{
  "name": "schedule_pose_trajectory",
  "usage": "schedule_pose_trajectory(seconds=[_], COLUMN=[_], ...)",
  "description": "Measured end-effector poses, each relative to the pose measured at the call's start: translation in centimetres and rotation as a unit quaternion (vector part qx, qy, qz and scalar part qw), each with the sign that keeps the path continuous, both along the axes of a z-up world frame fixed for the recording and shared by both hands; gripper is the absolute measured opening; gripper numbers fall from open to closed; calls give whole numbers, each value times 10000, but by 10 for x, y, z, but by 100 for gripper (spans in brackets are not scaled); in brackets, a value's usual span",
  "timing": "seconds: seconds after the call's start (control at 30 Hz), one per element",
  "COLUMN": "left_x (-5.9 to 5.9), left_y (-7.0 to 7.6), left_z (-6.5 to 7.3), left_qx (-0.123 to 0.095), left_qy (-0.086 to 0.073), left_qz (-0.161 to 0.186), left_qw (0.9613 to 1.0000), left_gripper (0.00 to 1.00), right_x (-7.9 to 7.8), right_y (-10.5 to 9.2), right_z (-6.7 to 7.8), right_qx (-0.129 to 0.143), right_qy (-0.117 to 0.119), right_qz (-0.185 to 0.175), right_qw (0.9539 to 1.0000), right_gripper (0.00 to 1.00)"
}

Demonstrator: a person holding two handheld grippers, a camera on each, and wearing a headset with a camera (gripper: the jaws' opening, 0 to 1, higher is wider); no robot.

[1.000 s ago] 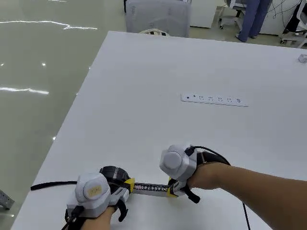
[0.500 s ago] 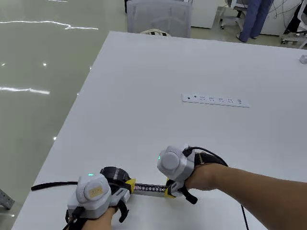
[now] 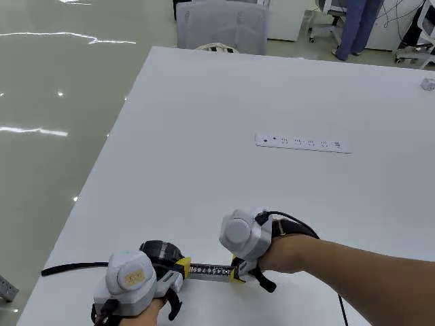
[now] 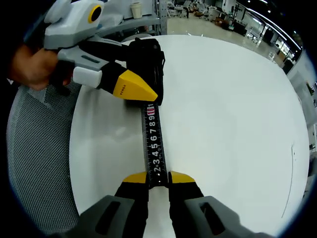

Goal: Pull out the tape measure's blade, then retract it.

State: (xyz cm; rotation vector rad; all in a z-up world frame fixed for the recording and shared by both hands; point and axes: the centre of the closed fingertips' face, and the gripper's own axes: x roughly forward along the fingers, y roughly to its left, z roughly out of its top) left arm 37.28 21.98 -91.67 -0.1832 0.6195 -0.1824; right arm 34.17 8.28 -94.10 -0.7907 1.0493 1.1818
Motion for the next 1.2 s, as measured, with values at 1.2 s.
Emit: schedule_pose_trajectory(seconds=[1.2], left_x=[1], left_y=[0], left_z=[0], left_qx=[8], left_qy=[-59], left_qz=[-32], left_qw=[10000], left_gripper=[61], right_x=[2], right_y=[17], right_z=[-1], right_qx=[46], right_qy=[-53], right_qz=[160], right_qw=[9998], right_gripper=[14])
